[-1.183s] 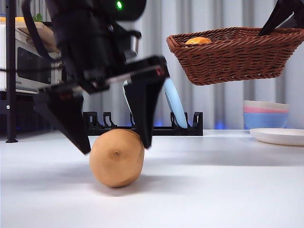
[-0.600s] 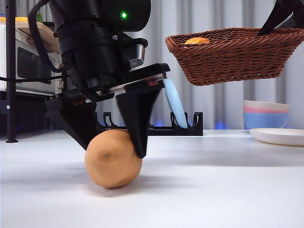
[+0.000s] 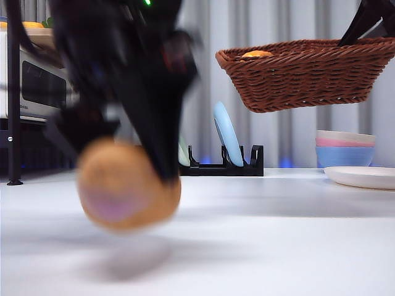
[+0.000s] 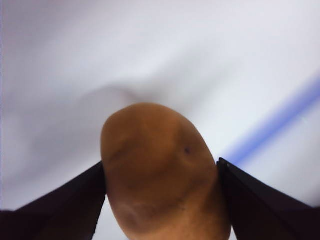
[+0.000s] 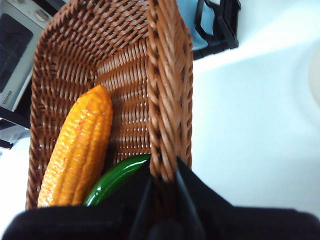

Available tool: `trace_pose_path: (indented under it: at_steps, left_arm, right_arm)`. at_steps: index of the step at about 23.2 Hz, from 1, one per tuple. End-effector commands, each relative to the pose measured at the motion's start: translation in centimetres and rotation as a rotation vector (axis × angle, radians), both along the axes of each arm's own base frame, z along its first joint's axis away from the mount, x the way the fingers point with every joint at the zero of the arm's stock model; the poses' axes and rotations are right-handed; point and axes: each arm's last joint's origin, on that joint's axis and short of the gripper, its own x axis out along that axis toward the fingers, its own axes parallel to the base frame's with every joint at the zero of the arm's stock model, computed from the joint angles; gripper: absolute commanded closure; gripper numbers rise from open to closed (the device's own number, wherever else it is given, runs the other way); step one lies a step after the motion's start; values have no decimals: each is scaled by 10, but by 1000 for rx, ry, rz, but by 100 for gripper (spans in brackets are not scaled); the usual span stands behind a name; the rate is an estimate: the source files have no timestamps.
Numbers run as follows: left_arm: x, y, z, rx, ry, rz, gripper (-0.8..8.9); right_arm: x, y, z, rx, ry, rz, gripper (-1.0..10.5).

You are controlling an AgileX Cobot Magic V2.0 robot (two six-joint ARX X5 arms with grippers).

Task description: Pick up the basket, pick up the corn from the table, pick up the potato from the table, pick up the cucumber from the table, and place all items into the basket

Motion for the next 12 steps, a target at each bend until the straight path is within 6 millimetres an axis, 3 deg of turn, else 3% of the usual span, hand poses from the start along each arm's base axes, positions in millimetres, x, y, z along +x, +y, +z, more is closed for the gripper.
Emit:
trace_pose_path:
  at_steps: [1, 3, 6, 10, 12]
  left_arm:
    - [-20, 11, 45, -245, 33, -228, 822]
    - [-31, 18, 76, -376, -6, -297, 822]
    - [-40, 26, 125, -520, -206, -298, 822]
    - [-35, 26, 180, -675, -484, -108, 822]
    - [-28, 24, 196, -701, -623, -13, 822]
  right_arm:
    - [-1, 2, 8, 9, -36, 12, 959]
    - [-1, 5, 8, 9, -36, 24, 959]
    - [-3, 13, 7, 9, -21, 50, 959]
    - [-6, 27, 4, 1, 16, 107, 959]
    - [-8, 36, 2, -9, 24, 143, 959]
